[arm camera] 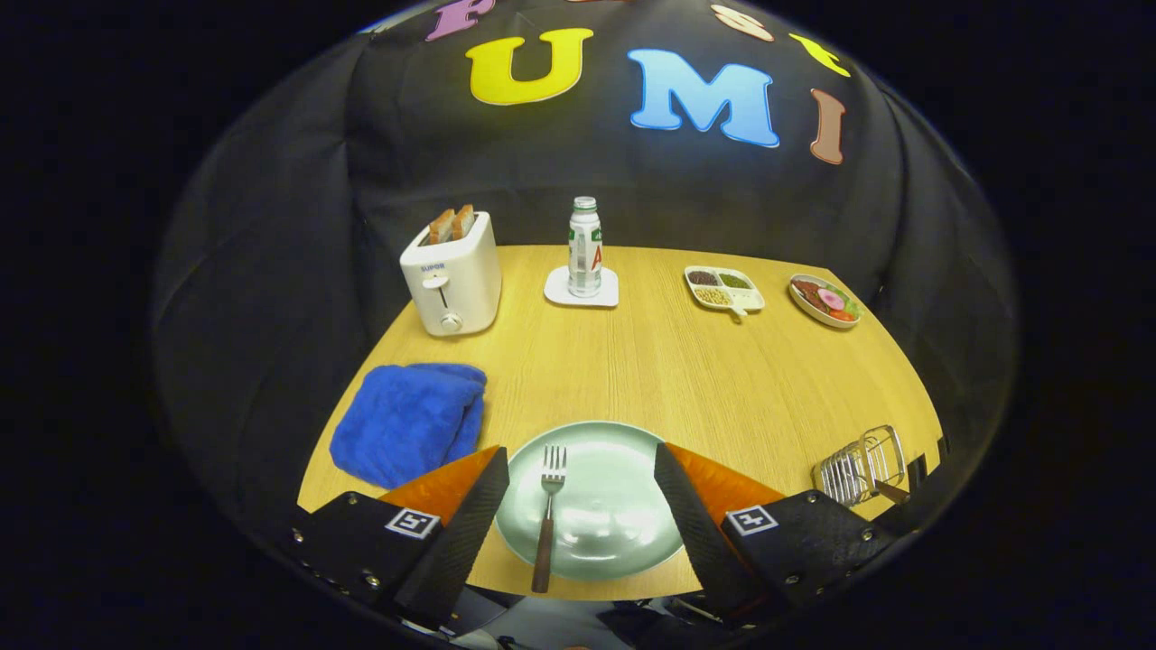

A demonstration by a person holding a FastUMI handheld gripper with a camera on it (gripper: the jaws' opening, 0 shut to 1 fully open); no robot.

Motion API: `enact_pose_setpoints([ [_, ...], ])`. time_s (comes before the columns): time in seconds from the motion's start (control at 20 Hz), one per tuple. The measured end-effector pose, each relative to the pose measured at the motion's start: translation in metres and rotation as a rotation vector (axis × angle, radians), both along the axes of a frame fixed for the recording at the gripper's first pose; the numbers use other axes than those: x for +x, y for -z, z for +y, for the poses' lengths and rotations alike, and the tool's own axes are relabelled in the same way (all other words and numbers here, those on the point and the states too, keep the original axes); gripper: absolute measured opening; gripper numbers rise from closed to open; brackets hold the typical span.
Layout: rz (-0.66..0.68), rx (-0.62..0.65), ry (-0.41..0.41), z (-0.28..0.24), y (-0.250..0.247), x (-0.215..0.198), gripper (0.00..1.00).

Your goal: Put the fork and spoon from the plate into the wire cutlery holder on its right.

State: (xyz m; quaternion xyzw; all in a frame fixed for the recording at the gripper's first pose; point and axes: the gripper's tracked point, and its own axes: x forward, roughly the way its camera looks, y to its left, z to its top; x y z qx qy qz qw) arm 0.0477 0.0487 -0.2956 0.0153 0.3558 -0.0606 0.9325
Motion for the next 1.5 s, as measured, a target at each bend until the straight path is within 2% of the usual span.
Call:
enact_pose_setpoints([
  [0.25,0.165,-0.032,0.001,0.001,0.042,-0.003,1.00],
  [0.6,0.320,-0.021,-0.019,0.011,0.092,-0.010,1.00],
  [0.65,0.339,-0.012,-0.023,0.014,0.099,-0.012,0.95],
  [0.8,0.401,-0.013,-0.007,0.017,0.116,-0.023,0.94],
  [0.85,0.416,-0.008,-0.007,0.020,0.121,-0.024,0.90],
  [1.0,0.433,-0.011,-0.001,0.019,0.127,-0.023,0.88],
  [1.2,0.445,-0.003,-0.005,0.022,0.135,-0.025,0.79],
  [1.25,0.445,0.006,-0.004,0.024,0.137,-0.024,0.68],
  [1.3,0.445,0.039,-0.020,0.033,0.137,-0.025,0.64],
  [1.35,0.450,0.045,-0.027,0.038,0.135,-0.025,0.38],
  [1.4,0.444,0.054,-0.035,0.040,0.134,-0.021,0.22],
  [1.45,0.442,0.048,-0.031,0.040,0.134,-0.024,0.12],
  [1.5,0.443,0.053,-0.025,0.039,0.139,-0.022,0.12],
])
